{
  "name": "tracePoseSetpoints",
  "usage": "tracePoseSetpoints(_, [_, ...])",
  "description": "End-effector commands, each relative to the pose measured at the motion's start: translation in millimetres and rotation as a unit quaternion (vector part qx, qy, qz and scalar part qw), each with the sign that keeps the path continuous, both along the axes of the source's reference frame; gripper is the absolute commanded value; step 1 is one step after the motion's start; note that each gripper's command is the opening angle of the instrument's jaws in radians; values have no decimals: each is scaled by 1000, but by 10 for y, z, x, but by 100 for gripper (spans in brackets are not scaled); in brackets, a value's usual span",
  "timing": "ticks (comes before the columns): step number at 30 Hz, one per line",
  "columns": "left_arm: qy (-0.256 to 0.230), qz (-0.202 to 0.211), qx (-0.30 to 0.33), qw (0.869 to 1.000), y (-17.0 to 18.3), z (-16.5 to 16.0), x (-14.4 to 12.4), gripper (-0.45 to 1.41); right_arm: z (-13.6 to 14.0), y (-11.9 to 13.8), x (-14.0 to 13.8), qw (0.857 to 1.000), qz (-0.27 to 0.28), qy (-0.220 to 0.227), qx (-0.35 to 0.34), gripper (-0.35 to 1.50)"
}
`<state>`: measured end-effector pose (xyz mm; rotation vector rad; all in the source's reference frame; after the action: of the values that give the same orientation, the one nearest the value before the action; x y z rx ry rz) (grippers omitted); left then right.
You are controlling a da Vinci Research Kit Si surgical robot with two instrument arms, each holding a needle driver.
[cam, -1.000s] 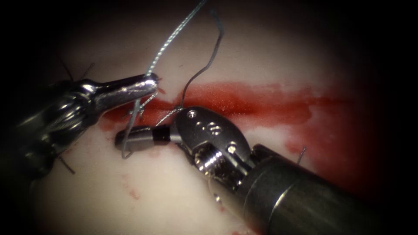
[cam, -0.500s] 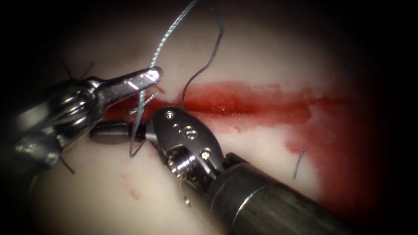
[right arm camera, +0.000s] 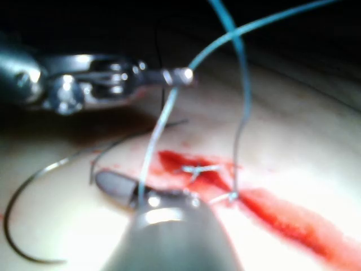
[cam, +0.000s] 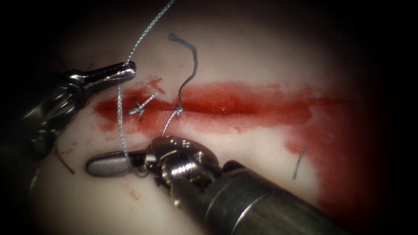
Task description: Wound Closure
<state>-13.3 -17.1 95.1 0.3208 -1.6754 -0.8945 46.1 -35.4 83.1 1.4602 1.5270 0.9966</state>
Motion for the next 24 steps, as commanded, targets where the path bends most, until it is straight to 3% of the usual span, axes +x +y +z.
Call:
tracePoseSetpoints(1, [13, 3, -10, 1000, 10, 2, -4, -45, 0, 20, 3, 1000, 2, 3, 18, -35])
tracePoseSetpoints(8, [66, 13, -25, 997, 3, 20, -4, -45, -14, 39, -5, 996, 15, 18, 89, -35])
tracePoseSetpoints(18, [82, 24, -29, 996, -3, 29, -8, -45, -28, 38, -2, 984, 12, 42, 173, -35])
tracePoseSetpoints(21, [86, 27, -27, 996, -4, 29, -8, -45, -34, 43, -1, 979, 30, 54, 193, -35])
tracePoseSetpoints(24, [95, 25, -27, 995, -6, 28, -8, -45, -40, 52, 2, 973, 82, 70, 203, -35])
